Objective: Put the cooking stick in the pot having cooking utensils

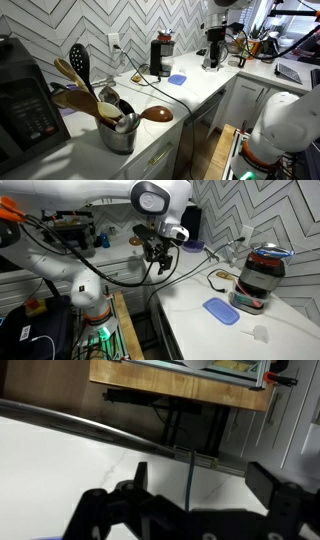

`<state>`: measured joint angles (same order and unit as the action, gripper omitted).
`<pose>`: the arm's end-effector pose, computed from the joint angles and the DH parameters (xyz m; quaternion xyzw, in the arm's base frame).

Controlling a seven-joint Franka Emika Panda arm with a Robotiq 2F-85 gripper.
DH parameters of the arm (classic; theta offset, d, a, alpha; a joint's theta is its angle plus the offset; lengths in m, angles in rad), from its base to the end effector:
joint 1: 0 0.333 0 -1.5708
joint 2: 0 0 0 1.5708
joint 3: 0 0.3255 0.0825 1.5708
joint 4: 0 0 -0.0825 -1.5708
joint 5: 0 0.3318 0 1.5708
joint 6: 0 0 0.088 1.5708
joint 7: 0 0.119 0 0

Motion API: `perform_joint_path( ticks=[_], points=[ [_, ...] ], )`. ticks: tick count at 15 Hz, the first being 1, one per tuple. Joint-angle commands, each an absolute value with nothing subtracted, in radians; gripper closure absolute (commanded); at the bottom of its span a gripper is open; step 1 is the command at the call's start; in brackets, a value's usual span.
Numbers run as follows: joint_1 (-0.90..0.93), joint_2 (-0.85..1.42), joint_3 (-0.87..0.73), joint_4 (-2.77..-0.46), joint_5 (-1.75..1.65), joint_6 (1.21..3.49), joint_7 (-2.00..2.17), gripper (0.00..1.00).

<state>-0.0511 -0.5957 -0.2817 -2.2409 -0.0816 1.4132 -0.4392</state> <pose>0.2605 -0.1255 0.5610 -0.9879 -0.0842 0.1034 0.0787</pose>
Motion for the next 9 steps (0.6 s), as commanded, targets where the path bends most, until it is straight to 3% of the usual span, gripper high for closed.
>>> perform_joint_path(
  ticks=[1, 9],
  points=[
    [-0.059, -0.593, -0.276, -2.239, -0.078, 1.411, -0.443, 0.0],
    [0.032, -0.466, -0.203, -2.086, -0.105, 1.572, -0.584, 0.0]
  ],
)
